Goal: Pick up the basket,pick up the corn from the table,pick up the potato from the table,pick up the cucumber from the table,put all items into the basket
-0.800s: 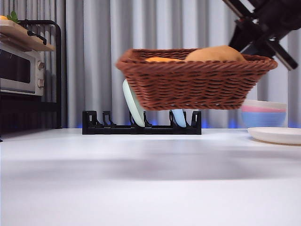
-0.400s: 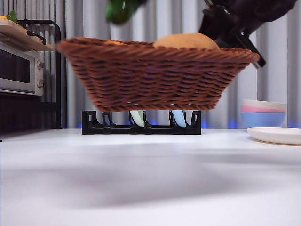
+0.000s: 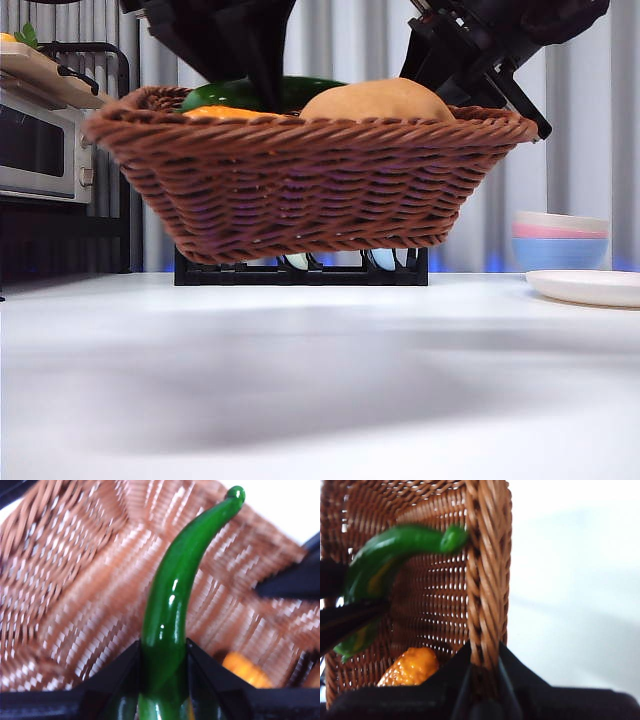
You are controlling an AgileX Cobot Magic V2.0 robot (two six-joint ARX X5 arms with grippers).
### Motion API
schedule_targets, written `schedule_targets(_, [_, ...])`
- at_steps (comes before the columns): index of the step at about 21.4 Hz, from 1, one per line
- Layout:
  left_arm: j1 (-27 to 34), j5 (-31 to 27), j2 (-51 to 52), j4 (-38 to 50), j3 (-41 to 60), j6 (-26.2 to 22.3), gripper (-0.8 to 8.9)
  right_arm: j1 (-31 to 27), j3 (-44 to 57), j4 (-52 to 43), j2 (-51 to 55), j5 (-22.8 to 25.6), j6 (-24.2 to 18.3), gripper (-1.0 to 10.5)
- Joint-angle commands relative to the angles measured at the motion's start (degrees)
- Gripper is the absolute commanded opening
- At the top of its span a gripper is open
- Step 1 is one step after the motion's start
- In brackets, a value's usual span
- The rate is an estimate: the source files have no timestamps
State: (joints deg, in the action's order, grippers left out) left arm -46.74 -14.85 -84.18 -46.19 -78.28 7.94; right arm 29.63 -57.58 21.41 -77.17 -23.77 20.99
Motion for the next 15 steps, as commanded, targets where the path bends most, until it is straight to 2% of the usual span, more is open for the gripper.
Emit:
schedule_targets(1, [0.8, -0.1, -0.2, -1.2, 0.1, 0.0, 2.79, -0.5, -0.7, -1.1, 0.5, 0.1, 0.4, -0.2])
schedule_targets(2, [0.9, -0.1, -0.2, -1.5, 0.1, 0.0, 4.67, -0.7, -0.7, -1.1, 0.5, 0.1, 0.5, -0.2])
schedule_targets(3, [0.9, -0.1, -0.2, -1.6, 0.1, 0.1, 5.73, -0.7, -0.7, -1.1, 0.5, 0.1, 0.6, -0.2])
schedule_targets(9, [1.0, -0.2, 2.0, -2.0, -0.3, 0.9, 5.71, -0.9, -0.7, -1.1, 0.5, 0.1, 0.3, -0.2])
schedule_targets(15, [-0.5, 0.2, 14.8, -2.8, -4.7, 2.9, 5.71, -5.1, -0.7, -3.2, -1.5, 0.4, 0.7, -0.2])
